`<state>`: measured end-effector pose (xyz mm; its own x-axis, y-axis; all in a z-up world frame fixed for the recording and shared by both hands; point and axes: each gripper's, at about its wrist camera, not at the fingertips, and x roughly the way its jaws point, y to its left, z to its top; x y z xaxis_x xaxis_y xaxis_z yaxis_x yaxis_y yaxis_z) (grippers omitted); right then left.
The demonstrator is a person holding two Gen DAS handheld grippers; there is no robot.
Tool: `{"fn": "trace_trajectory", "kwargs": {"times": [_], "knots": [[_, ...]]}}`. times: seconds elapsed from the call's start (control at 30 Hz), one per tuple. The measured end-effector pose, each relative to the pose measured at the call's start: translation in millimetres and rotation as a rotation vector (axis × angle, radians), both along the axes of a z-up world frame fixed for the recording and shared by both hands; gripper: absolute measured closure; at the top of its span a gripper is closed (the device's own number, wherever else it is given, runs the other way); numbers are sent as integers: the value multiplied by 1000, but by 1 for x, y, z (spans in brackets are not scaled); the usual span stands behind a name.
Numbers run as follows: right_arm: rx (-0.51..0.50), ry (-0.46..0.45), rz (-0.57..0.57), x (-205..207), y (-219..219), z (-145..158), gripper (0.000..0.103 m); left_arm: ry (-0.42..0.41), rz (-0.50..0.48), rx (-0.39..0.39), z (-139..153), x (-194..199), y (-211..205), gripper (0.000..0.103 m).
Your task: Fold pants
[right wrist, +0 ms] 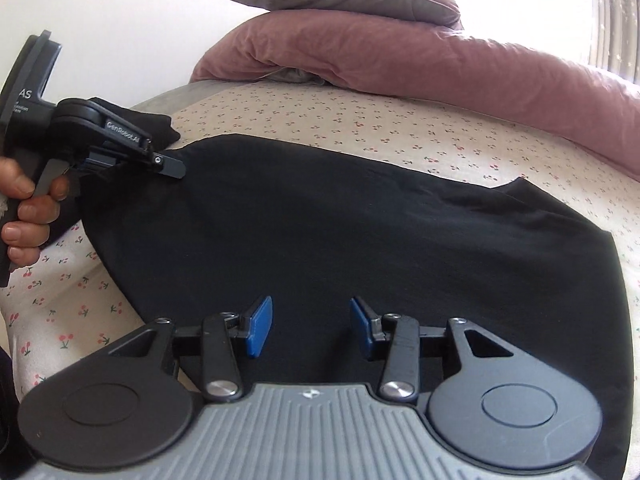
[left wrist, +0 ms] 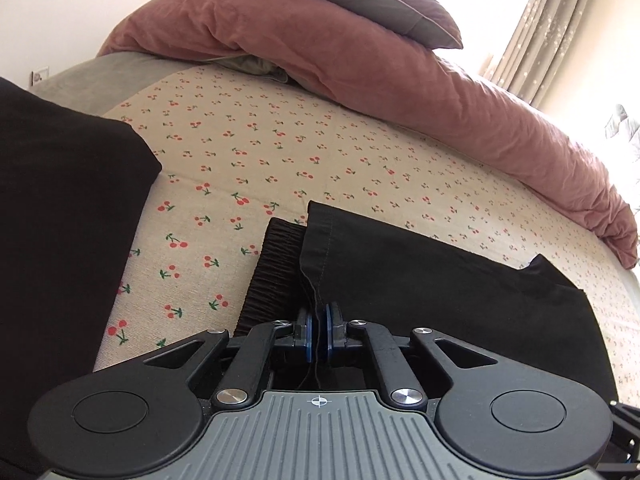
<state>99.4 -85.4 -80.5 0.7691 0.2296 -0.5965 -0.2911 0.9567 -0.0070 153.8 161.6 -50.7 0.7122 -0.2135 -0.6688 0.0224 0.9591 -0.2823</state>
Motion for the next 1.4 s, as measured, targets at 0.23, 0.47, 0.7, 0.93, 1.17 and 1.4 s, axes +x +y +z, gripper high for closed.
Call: {"fn": "trace_trajectory", "kwargs": {"times": [0.23, 0.47, 0.7, 0.93, 1.17, 1.4], "knots": [[74, 20, -79, 11, -27, 8, 55, -20, 8, 61, 5, -5, 1, 97], [132, 10, -221, 17, -77, 29, 55, -62, 93, 120, 20, -9, 10, 86], [141, 89, -336, 27, -127, 22, 55, -99, 10, 52, 31, -16, -22, 86], [48, 172, -297, 41, -124, 1, 54, -13, -198, 159, -7, -17, -127, 86], [204, 153, -374, 38, -180, 15, 54, 12, -181, 171, -12, -12, -139, 85], [440, 84, -373, 96, -225, 22, 54, 14, -255, 206, -19, -13, -159, 84]]}}
